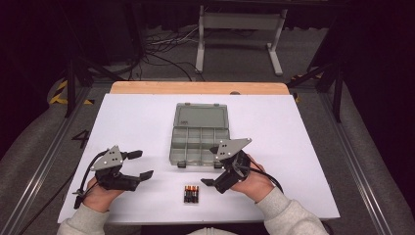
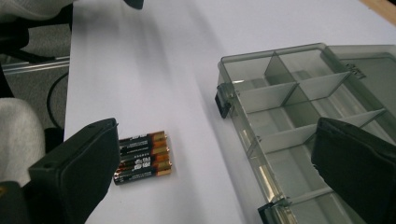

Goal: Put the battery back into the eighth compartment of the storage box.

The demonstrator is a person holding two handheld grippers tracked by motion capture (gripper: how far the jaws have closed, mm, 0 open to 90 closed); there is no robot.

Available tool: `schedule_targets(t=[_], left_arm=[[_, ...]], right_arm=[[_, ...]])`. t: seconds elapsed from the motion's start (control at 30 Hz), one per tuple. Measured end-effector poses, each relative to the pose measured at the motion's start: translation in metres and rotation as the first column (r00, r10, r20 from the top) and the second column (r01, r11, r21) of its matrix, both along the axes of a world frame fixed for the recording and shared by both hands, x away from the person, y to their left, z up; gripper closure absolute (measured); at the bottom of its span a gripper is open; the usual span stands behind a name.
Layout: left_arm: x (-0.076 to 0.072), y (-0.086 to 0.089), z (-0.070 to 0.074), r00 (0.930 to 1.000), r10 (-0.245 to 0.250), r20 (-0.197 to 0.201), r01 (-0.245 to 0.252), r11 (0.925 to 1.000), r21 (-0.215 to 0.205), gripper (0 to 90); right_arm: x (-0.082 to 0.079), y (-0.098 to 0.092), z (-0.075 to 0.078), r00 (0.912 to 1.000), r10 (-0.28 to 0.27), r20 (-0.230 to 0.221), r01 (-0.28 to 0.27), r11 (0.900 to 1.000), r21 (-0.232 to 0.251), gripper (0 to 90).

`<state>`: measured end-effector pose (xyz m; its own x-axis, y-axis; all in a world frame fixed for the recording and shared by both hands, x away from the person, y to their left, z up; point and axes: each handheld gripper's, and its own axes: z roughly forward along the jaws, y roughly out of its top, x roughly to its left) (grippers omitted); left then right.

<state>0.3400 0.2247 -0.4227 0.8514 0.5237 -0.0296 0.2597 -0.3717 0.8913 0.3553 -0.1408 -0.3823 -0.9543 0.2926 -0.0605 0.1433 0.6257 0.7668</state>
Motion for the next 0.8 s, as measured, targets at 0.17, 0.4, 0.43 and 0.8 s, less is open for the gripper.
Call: schedule_targets(t=[0.17,0.4,0.43,0.8], left_arm=[[0.0,0.0,0.0,1.0,0.0,-0.003,0.0,1.0,0.001,19.5],[0.0,0.0,0.0,1.0,-0.002,-0.003,0.002,1.0,-0.002,19.5],[0.0,0.0,0.0,1.0,-0.002,-0.003,0.002,1.0,-0.002,19.5],[0.001,0.0,-0.001,1.0,-0.003,-0.005,0.003,1.0,-0.002,19.5]], right_arm=[[-0.002,0.005,-0.006,0.9998,0.014,-0.014,-0.015,0.999,-0.04,2.0],[-0.006,0.013,-0.016,0.9988,0.038,-0.03,-0.041,0.994,-0.102,2.3],[-0.006,0.014,-0.017,0.9986,0.043,-0.032,-0.047,0.993,-0.111,2.3],[-0.01,0.023,-0.029,0.9933,0.09,-0.071,-0.1,0.983,-0.151,2.7]])
